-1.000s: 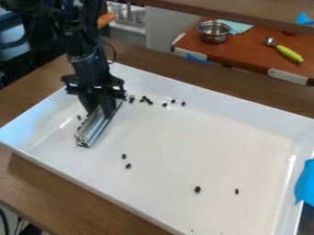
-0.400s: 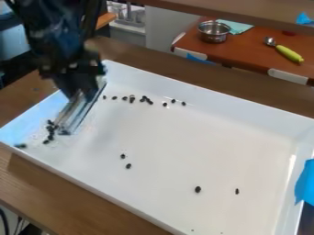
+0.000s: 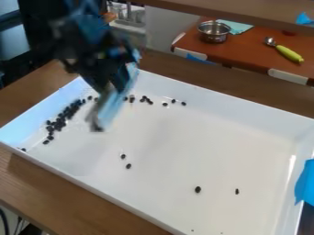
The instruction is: Sweep into pile
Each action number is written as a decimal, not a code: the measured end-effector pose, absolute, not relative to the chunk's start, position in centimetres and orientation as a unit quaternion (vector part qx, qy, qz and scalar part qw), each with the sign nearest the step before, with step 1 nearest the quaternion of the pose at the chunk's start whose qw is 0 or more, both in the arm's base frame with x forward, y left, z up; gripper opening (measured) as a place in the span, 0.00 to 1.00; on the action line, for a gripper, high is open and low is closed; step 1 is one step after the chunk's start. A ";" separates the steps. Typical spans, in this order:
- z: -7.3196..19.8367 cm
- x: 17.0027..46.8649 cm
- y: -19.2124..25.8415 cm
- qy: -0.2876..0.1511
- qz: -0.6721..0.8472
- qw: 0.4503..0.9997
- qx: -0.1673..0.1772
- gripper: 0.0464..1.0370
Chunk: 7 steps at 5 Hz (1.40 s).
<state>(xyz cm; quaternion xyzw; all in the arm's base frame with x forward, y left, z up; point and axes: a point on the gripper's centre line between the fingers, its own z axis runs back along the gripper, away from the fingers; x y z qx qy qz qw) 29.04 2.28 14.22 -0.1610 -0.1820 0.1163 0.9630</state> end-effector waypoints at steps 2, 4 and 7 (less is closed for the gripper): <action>11.7 29.7 -5.1 -0.174 0.109 0.964 -0.169 0.31; 8.6 30.3 -8.7 -0.144 0.129 0.971 -0.141 0.31; 7.2 30.7 -10.4 -0.147 0.126 0.974 -0.119 0.31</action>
